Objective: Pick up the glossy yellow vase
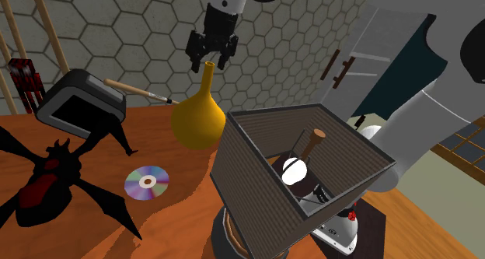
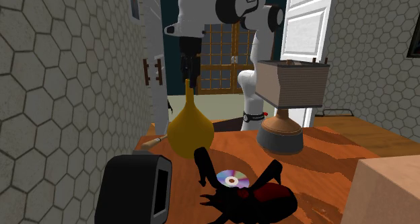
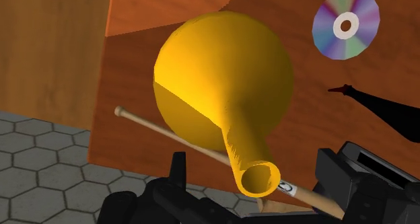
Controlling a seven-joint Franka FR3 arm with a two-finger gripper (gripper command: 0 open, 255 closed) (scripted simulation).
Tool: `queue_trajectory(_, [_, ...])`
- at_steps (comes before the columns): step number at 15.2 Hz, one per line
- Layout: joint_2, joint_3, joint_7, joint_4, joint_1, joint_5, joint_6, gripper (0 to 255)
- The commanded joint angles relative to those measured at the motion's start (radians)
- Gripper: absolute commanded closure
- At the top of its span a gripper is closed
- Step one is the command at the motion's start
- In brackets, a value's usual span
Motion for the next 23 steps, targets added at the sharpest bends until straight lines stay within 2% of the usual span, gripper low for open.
queue_trajectory(1, [-0.003, 0.000, -0.001, -0.013, 0.000, 0.001, 0.012, 0])
queue_trajectory(2, [-0.002, 0.000, 0.001, -0.011, 0.000, 0.001, 0.010, 255])
queue_trajectory(11, [-0.002, 0.000, 0.000, -0.013, 0.000, 0.001, 0.011, 255])
queue_trajectory(23, [0.006, -0.003, -0.002, 0.157, -0.002, -0.002, -0.151, 255])
